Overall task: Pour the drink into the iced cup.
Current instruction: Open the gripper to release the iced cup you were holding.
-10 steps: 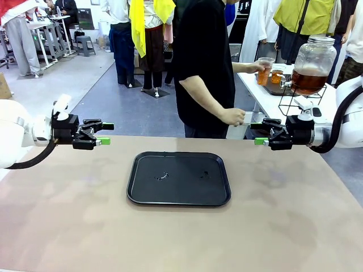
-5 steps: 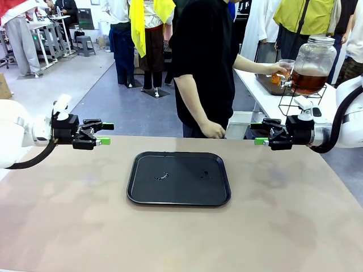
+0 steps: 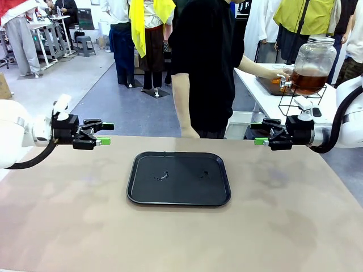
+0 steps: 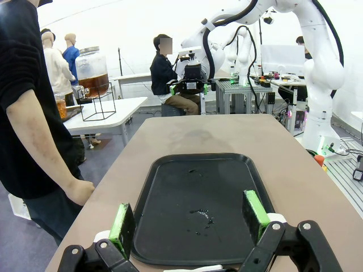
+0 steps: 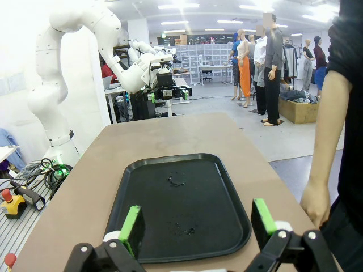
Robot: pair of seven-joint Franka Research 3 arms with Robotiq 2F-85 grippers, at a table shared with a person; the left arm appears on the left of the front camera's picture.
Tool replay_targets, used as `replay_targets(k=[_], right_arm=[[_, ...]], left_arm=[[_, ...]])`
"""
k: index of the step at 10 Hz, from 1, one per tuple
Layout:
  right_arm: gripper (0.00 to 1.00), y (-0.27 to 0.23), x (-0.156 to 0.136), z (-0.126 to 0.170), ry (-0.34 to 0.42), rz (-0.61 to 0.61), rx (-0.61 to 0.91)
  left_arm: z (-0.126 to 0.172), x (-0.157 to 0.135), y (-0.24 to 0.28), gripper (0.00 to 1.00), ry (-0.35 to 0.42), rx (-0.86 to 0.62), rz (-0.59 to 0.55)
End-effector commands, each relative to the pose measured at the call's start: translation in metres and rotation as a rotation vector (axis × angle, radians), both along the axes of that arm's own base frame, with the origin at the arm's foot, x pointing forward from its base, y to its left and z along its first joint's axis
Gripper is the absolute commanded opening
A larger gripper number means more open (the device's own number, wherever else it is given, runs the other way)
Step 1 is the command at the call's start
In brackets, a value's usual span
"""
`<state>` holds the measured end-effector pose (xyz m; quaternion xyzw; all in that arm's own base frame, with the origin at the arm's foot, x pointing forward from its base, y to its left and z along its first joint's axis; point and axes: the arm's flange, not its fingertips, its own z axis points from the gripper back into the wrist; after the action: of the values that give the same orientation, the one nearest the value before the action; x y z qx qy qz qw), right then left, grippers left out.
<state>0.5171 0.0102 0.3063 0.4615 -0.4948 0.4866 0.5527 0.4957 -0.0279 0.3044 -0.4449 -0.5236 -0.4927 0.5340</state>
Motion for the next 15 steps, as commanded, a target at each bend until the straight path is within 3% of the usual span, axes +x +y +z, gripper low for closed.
replay_targets(k=[1,15], right_arm=[[1.00,0.0014,0.0026,0.0031,0.008,0.009,-0.006],[1.00,0.0014,0.0026,0.0031,0.008,0.009,-0.006]], left_arm=[[0.0014,-0.0004,-0.0006,1.00,-0.002,-0.002,0.000],[0.0014,-0.0004,-0.0006,1.00,-0.002,-0.002,0.000]])
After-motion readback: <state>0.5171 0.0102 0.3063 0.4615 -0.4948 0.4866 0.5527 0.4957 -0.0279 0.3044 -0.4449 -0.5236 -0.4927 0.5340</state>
